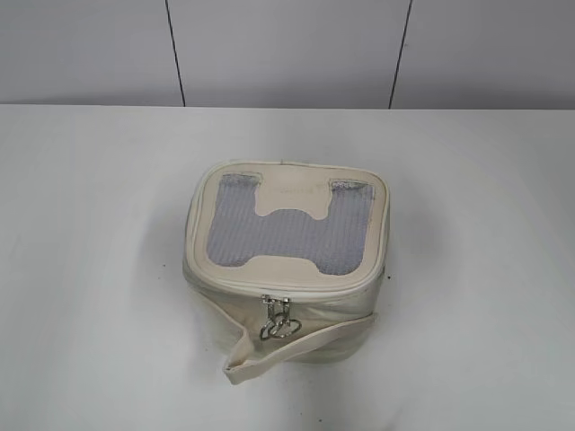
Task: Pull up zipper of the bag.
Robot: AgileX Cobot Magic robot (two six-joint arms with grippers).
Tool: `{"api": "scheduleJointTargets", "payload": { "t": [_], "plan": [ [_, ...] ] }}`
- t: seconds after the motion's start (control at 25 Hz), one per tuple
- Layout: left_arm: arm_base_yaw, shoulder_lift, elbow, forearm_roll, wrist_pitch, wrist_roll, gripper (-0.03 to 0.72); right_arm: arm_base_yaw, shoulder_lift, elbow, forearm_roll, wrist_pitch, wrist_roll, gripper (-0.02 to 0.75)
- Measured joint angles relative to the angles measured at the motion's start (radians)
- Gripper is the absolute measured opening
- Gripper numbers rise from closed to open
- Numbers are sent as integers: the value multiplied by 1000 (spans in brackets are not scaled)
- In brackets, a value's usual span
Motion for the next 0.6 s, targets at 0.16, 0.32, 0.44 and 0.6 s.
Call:
{"api": "scheduleJointTargets", "payload": {
  "t": [0.16,0.32,0.44,0.6],
  "plan": [
    [0,-217,165,-30,-20,0,370,0,-155,63,0,5,-32,586],
    [0,-422,302,-71,-22,0,370,0,-339,179,-5,3,-75,586],
    [0,-564,341,-75,7,0,370,0,-498,267,-5,0,-108,586],
    [0,-720,345,-94,14,50,370,0,-663,382,5,-1,-116,586]
  ]
}}
